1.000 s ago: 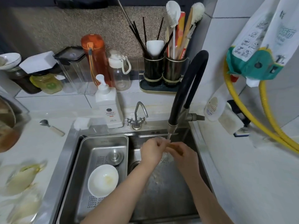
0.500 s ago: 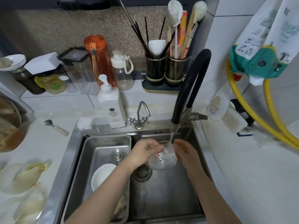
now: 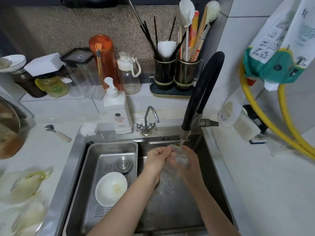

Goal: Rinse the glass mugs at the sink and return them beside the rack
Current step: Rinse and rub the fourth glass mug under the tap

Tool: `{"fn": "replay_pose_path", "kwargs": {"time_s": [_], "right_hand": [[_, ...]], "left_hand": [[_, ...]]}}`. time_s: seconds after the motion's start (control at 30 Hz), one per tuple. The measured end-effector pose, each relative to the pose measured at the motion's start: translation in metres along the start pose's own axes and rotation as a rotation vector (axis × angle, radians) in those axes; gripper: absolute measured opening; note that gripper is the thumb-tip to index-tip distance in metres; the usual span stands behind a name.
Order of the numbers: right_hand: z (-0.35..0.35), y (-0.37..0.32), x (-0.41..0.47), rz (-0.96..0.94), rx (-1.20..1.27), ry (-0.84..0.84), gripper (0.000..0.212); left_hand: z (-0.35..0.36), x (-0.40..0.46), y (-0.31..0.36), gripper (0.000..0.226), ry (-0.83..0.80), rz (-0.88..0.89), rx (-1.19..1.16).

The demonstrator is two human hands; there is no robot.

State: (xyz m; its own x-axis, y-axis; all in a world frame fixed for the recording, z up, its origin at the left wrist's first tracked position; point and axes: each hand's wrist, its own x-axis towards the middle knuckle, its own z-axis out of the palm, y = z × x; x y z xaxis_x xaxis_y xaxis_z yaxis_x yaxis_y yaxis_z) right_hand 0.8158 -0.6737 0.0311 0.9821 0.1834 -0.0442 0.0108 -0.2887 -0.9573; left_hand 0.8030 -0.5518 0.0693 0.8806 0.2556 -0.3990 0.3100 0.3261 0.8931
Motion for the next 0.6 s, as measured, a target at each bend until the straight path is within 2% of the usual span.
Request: {"fn": "replay_pose_path", "kwargs": {"time_s": [0.13, 0.2, 0.27, 0.33, 0.37, 0.43, 0.47, 0.53, 0.6], "right_hand": [[-0.006, -0.008, 0.007, 0.136, 0.188, -0.070, 0.038], [-0.006, -0.006, 0.008, 0.212, 0.216, -0.098, 0.049], [-0.004, 0.002, 0.006, 0.161, 0.162, -0.106, 0.069], [-0.005, 0.001, 0.002, 0.148, 0.229, -0.099, 0.083], [-0.007, 0.003, 0.002, 0.173, 0.261, -0.083, 0.081], [-0.011, 0.005, 0.003, 0.247, 0.284, -0.060, 0.061], [-0.014, 0.010, 0.006, 0.290, 0.258, -0.051, 0.061], [-0.027, 0.036, 0.003, 0.307, 0.237, -0.162, 0.082], [-0.030, 0.046, 0.004, 0.302, 0.326, -0.197, 0.075]], "left_hand": [[-0.013, 0.000, -0.001, 0.021, -0.178, 0.161, 0.191], [-0.012, 0.002, -0.001, 0.023, -0.128, 0.168, 0.192], [-0.005, 0.006, 0.002, 0.025, -0.009, 0.061, 0.096], [0.005, 0.010, 0.004, 0.025, 0.039, -0.013, 0.078], [0.009, 0.010, 0.004, 0.023, 0.019, 0.003, 0.142], [0.015, 0.009, 0.000, 0.019, -0.092, 0.090, 0.278], [0.014, 0.007, -0.004, 0.020, -0.175, 0.132, 0.336], [0.010, 0.009, -0.012, 0.018, -0.265, 0.187, 0.426], [0.007, 0.012, -0.015, 0.019, -0.188, 0.167, 0.457]]}}
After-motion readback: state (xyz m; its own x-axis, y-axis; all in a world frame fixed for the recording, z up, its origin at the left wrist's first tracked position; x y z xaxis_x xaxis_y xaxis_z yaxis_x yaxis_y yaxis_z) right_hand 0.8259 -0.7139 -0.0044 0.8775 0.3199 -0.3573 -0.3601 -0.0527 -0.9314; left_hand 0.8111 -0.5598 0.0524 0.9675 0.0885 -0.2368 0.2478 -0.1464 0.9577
